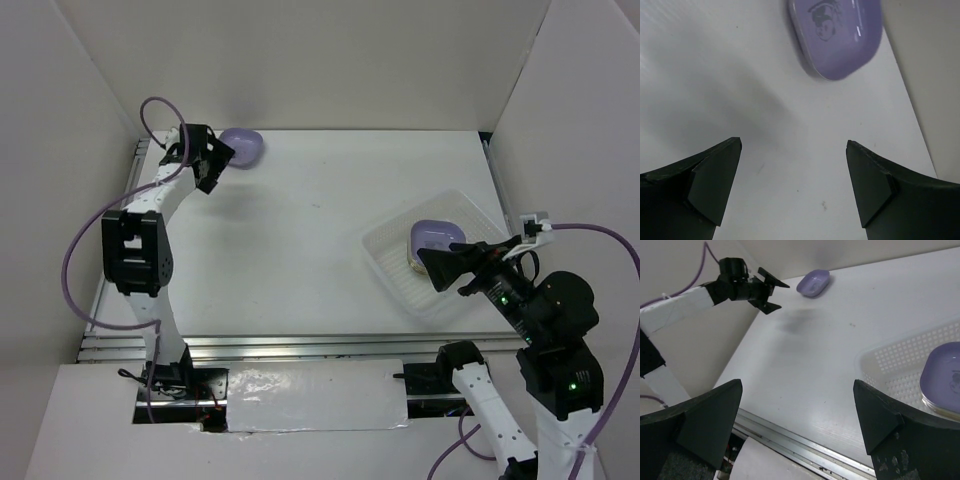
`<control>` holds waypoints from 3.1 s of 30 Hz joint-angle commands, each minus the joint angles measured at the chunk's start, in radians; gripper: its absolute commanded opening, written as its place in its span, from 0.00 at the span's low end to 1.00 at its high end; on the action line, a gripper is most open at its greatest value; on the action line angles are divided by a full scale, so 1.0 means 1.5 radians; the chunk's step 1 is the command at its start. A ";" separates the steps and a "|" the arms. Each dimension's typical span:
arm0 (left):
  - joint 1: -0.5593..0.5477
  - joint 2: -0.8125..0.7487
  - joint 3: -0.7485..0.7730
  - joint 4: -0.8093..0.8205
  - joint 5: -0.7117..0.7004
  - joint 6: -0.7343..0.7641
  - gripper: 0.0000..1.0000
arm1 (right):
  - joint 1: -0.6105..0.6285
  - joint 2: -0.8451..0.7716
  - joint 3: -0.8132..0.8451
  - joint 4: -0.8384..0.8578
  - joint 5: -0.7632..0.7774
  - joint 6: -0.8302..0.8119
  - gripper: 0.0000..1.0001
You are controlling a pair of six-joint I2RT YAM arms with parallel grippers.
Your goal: Place the plates into the plastic bin on the countertop
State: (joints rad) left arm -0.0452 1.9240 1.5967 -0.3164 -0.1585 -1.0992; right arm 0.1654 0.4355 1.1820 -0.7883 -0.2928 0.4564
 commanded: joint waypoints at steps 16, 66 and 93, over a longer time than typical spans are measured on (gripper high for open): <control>0.087 0.395 0.254 0.179 0.167 -0.059 0.99 | -0.003 0.056 -0.135 0.169 -0.103 -0.018 1.00; -0.557 0.308 0.518 -0.091 0.045 0.290 0.00 | 0.011 -0.080 0.124 -0.115 0.275 0.077 1.00; -0.632 -0.079 0.374 -0.250 -0.231 0.296 0.99 | 0.009 -0.003 0.240 -0.181 0.232 -0.043 1.00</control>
State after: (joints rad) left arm -0.9962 2.0621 2.1628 -0.6067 -0.2737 -0.6796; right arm 0.1726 0.3775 1.4998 -1.0183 0.0753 0.4698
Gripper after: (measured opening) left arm 0.993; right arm 0.998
